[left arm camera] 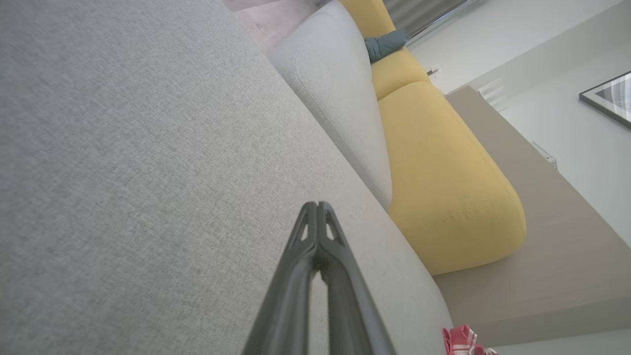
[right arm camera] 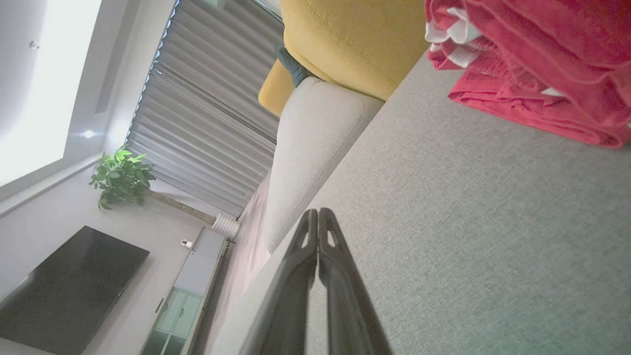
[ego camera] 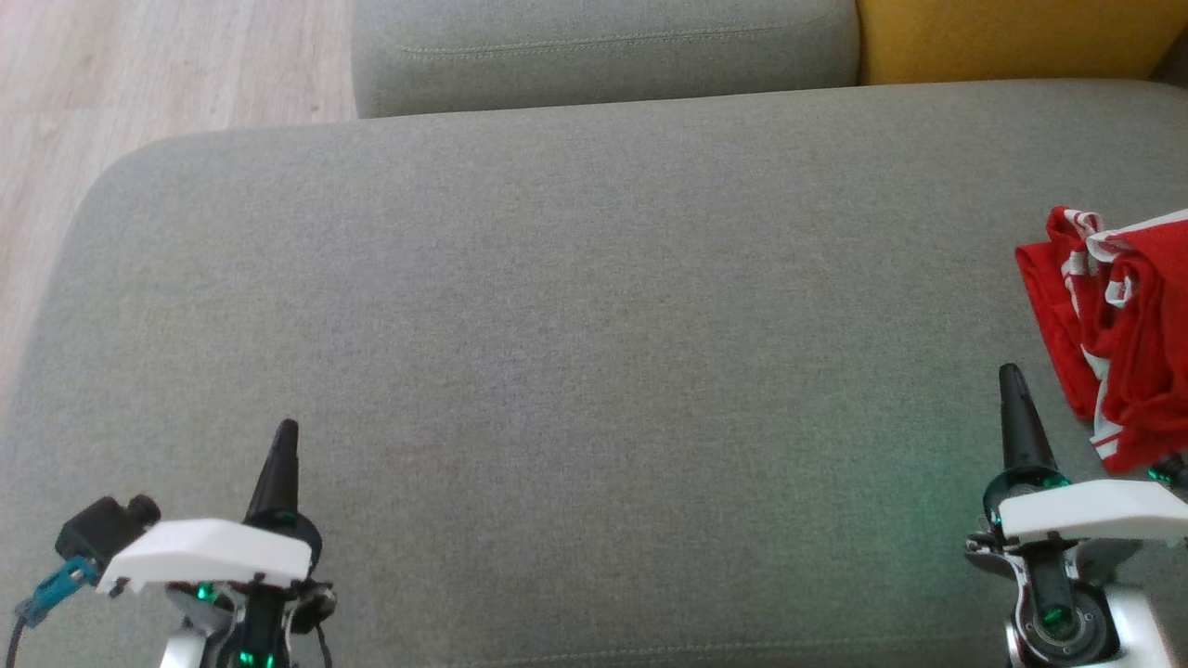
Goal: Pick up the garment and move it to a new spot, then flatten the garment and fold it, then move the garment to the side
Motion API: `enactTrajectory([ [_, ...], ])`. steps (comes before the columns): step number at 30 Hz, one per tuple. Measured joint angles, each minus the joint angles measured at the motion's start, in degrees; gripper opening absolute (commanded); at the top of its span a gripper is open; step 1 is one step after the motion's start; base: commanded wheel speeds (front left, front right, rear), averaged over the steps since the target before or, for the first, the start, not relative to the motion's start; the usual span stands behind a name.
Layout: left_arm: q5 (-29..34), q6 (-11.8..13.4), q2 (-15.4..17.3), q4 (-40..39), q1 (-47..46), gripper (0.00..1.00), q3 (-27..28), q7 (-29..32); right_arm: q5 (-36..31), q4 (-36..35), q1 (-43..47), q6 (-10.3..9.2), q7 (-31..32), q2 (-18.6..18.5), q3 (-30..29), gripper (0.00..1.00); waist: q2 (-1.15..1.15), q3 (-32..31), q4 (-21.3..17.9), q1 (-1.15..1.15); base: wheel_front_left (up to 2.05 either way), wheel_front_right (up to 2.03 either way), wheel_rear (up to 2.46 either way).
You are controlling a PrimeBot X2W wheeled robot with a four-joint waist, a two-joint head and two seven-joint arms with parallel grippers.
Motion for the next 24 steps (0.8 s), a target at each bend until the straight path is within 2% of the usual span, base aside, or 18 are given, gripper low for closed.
enactTrajectory([
  [24, -15.5, -3.2, -1.3, 1.0, -0.6, 0.0, 4.0, 3.5, 17.1, 1.7, -0.1, 0.0, 1.2, 0.0, -1.2, 0.0, 0.0, -1.1, 0.2, 0.0, 0.0, 0.0, 0.0],
])
